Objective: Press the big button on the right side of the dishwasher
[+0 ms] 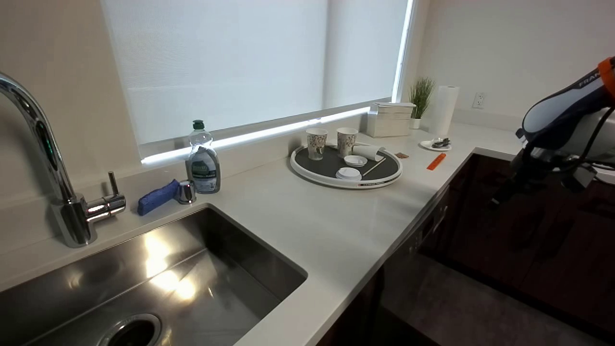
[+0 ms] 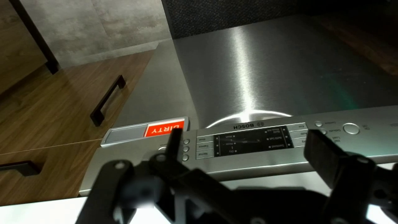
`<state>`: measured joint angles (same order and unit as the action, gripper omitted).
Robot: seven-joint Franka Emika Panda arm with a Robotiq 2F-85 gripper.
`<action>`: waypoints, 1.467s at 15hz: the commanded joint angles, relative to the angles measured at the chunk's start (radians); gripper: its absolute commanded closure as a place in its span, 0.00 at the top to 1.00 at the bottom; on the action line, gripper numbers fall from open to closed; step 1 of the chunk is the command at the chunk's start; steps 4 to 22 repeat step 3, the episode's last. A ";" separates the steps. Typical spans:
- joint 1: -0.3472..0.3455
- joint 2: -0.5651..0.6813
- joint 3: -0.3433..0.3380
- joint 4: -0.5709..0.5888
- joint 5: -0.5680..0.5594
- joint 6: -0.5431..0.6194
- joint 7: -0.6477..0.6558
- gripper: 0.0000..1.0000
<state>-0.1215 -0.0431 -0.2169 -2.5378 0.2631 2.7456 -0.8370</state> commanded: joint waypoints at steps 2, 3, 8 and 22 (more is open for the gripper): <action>0.000 -0.002 0.000 -0.001 0.000 0.000 0.000 1.00; 0.000 -0.002 0.000 -0.001 0.000 0.000 0.000 1.00; 0.000 -0.002 0.000 -0.001 0.000 0.000 0.000 1.00; 0.000 -0.002 0.000 -0.001 0.000 0.000 0.000 1.00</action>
